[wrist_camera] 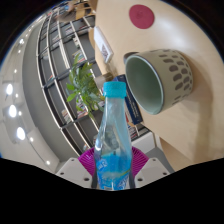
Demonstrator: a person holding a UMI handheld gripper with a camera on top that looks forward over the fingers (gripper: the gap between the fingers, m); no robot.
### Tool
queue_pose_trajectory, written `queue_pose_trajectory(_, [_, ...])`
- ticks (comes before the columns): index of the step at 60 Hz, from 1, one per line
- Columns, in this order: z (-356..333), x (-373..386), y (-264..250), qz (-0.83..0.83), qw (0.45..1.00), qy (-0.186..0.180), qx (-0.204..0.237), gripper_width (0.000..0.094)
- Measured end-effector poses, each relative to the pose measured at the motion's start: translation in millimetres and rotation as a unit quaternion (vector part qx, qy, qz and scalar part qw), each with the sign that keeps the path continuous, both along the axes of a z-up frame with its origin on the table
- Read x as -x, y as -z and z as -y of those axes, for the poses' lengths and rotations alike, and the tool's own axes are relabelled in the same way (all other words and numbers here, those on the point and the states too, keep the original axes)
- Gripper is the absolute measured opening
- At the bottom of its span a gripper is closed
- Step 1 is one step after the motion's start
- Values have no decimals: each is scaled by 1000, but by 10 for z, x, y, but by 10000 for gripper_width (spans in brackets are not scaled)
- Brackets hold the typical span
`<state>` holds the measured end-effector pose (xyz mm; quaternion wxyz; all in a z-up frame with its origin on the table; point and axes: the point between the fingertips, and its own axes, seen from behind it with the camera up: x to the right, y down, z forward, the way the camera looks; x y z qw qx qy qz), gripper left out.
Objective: Pour water
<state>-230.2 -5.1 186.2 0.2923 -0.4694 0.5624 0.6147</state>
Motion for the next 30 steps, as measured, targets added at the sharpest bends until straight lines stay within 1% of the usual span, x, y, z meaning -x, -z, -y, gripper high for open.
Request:
queue_pose_trajectory(7, [-42, -125, 44, -97, 994, 32, 24, 425])
queue_pose_trajectory(13, [-80, -143, 59, -110, 993, 35, 31, 427])
queue_pose_trajectory(18, [-92, -96, 84, -102, 994, 21, 34, 429])
queue_pose_trajectory(22, [-86, -24, 85, -75, 997, 2, 31, 427])
queue_pose_trajectory(25, [-67, -13, 42, -18, 1000, -5, 18, 428])
queue_pose_trajectory(26, [-16, 5, -20, 6, 1000, -13, 13, 428])
queue_pose_trajectory(30, [-41, -31, -121, 134, 990, -30, -14, 429])
